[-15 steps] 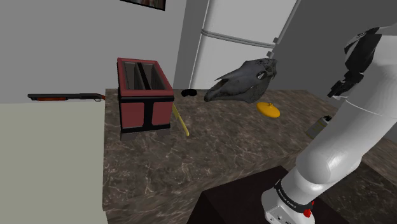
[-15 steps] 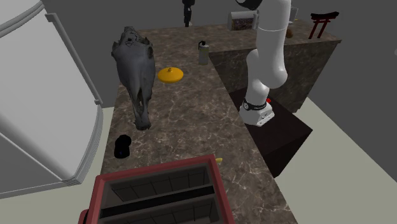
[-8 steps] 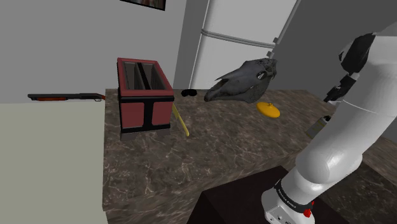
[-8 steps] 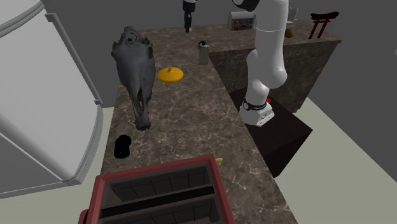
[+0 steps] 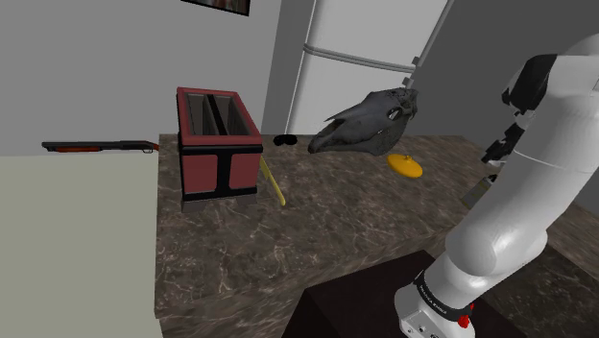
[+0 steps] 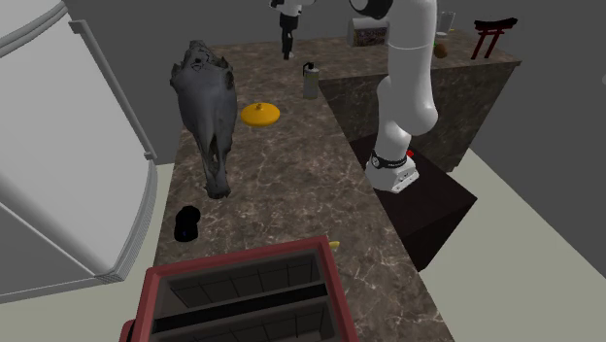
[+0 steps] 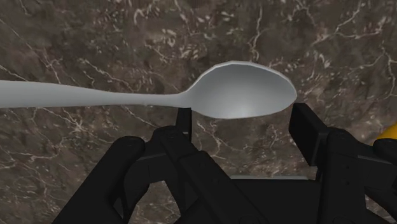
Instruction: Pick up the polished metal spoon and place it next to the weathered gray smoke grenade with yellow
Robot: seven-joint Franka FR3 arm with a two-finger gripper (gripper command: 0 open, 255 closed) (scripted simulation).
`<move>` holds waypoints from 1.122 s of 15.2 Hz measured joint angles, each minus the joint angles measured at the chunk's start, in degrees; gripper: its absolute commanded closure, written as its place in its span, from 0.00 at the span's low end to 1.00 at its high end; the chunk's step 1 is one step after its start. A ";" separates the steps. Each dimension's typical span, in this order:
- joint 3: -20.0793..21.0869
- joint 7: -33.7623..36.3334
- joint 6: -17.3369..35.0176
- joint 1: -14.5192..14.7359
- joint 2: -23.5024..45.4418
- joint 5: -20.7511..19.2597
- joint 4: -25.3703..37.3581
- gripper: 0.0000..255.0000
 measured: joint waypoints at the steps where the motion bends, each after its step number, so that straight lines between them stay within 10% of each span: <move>1: 0.22 -0.34 0.70 -0.16 0.33 0.45 -0.61 1.00; 17: 5.68 -7.41 9.59 -5.33 7.45 9.80 -6.84 1.00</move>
